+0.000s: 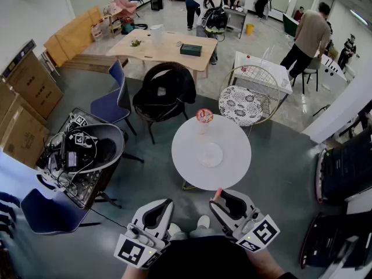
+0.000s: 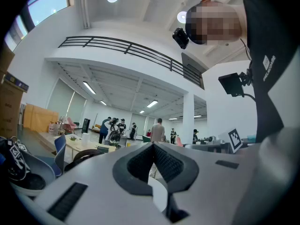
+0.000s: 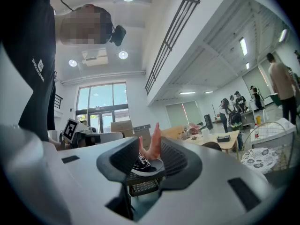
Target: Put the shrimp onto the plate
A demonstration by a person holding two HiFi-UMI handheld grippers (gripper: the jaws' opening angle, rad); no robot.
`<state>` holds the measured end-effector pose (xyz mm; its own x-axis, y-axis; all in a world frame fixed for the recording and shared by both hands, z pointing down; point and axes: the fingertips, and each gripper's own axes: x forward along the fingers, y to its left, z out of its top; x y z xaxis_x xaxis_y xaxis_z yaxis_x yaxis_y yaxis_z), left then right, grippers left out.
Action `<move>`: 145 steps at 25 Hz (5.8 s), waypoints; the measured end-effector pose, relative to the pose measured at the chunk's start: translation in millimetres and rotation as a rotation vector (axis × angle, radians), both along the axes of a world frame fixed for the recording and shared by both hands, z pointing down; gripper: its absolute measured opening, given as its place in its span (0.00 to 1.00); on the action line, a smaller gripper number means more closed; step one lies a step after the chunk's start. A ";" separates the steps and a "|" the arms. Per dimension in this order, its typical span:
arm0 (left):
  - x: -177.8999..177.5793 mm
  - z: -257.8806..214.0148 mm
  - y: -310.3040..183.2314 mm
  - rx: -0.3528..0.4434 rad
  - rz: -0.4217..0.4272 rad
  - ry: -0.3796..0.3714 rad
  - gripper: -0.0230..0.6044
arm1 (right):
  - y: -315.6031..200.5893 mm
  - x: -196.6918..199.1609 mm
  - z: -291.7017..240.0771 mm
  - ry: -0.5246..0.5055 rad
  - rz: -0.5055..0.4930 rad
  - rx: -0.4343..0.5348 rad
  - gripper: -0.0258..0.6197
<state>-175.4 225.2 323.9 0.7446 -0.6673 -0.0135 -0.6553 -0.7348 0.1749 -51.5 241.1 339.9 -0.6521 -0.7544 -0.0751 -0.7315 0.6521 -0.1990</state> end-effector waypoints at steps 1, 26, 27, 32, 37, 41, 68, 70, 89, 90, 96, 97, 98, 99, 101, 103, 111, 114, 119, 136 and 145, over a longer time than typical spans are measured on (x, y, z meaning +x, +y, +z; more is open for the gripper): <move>-0.5 1.4 -1.8 0.003 -0.002 -0.008 0.05 | -2.7 0.7 -0.1 0.002 0.001 0.000 0.27; 73.5 29.7 -17.9 -0.029 -0.082 -0.097 0.05 | -30.7 74.9 15.2 -0.055 -0.065 -0.028 0.27; 76.3 31.1 -17.1 -0.033 -0.086 -0.101 0.05 | -30.9 76.6 16.0 -0.057 -0.070 -0.029 0.27; 78.6 37.2 -17.4 -0.053 -0.108 -0.100 0.05 | -33.2 80.1 21.2 -0.059 -0.083 -0.042 0.27; 76.3 41.7 -26.1 -0.060 -0.113 -0.104 0.05 | -40.5 79.0 24.7 -0.057 -0.087 -0.053 0.27; 72.2 45.7 -38.6 -0.064 -0.104 -0.097 0.05 | -49.6 76.2 25.2 -0.052 -0.077 -0.052 0.27; 58.9 49.2 -178.4 -0.077 0.062 -0.064 0.05 | -162.9 50.1 27.5 -0.029 0.063 -0.095 0.27; 56.4 48.5 -187.8 -0.081 0.076 -0.060 0.05 | -169.6 45.8 26.8 -0.024 0.071 -0.099 0.27; 16.7 69.6 -268.2 -0.130 0.210 -0.025 0.05 | -237.9 4.4 34.5 0.002 0.207 -0.143 0.27; 15.7 70.8 -270.0 -0.135 0.219 -0.026 0.05 | -239.8 3.0 34.6 0.001 0.214 -0.145 0.27; 20.8 77.0 -274.9 -0.149 0.280 -0.029 0.05 | -244.6 0.1 39.3 0.005 0.243 -0.161 0.27; 21.8 78.7 -275.1 -0.158 0.283 -0.028 0.05 | -244.2 1.3 39.9 0.003 0.249 -0.164 0.27; 23.4 80.0 -274.9 -0.166 0.287 -0.027 0.05 | -243.6 3.1 40.2 0.000 0.256 -0.167 0.27; 25.6 81.2 -274.8 -0.170 0.292 -0.026 0.05 | -243.1 5.5 40.2 -0.002 0.262 -0.170 0.27; 31.9 81.3 -274.9 -0.172 0.307 -0.025 0.05 | -242.8 10.7 40.2 -0.004 0.273 -0.175 0.27; 38.6 80.4 -274.9 -0.163 0.322 -0.020 0.05 | -243.0 15.6 40.8 -0.004 0.281 -0.178 0.27; 61.6 83.6 -277.3 -0.179 0.341 -0.018 0.05 | -250.2 36.9 42.7 0.003 0.279 -0.188 0.27; 67.2 91.0 -279.1 -0.206 0.331 -0.050 0.05 | -252.2 46.0 46.6 0.000 0.278 -0.197 0.27; 82.0 92.3 -280.7 -0.210 0.322 -0.062 0.05 | -255.0 61.4 55.1 0.000 0.269 -0.224 0.27; 99.9 103.4 -271.5 -0.248 0.236 -0.119 0.05 | -265.1 93.1 139.1 0.128 0.187 -0.374 0.27; 99.6 106.5 -266.6 -0.264 0.168 -0.159 0.05 | -267.3 91.0 192.3 0.167 0.094 -0.493 0.27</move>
<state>-75.8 -41.4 430.4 0.8234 -0.5003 0.2678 -0.5633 -0.7777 0.2790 39.5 -26.1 532.2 -0.5526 -0.7296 0.4029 -0.8304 0.4406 -0.3411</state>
